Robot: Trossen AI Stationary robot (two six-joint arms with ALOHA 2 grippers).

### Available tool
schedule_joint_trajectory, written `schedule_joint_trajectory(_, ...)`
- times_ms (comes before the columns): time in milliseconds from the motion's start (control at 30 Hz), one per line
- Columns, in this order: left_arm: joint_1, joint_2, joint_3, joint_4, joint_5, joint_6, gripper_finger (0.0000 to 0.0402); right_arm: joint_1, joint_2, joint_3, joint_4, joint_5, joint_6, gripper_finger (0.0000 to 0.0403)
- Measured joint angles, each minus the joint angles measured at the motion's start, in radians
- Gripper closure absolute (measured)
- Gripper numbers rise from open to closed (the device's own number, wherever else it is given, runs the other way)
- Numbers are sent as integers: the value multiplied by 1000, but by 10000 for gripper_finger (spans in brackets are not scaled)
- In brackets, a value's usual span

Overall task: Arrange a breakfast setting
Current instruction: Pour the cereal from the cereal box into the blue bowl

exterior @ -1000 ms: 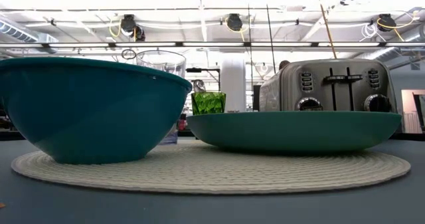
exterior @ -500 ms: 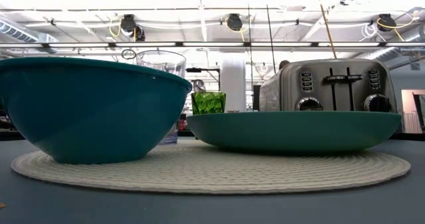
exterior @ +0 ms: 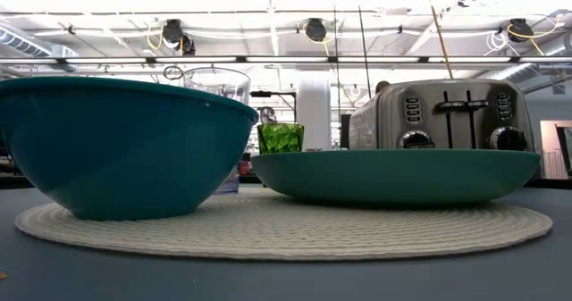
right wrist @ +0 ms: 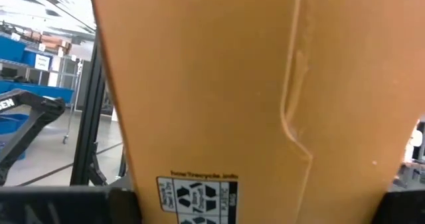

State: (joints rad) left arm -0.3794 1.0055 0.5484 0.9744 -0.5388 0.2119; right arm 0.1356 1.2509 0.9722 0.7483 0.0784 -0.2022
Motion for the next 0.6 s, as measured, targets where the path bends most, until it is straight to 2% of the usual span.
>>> schedule_joint_trajectory(133, 28, 58, 0, 96, 29, 23, 30, 0, 37, 0, 72, 0, -19, 204)
schedule_joint_trajectory(300, 78, 129, 0, 195, 176, 4, 30, 0, 89, 0, 170, -3, -28, 204)
schedule_joint_trajectory(600, 144, 258, 5, 425, 307, -11, 30, 0, 154, 0, 274, -15, -28, 204)
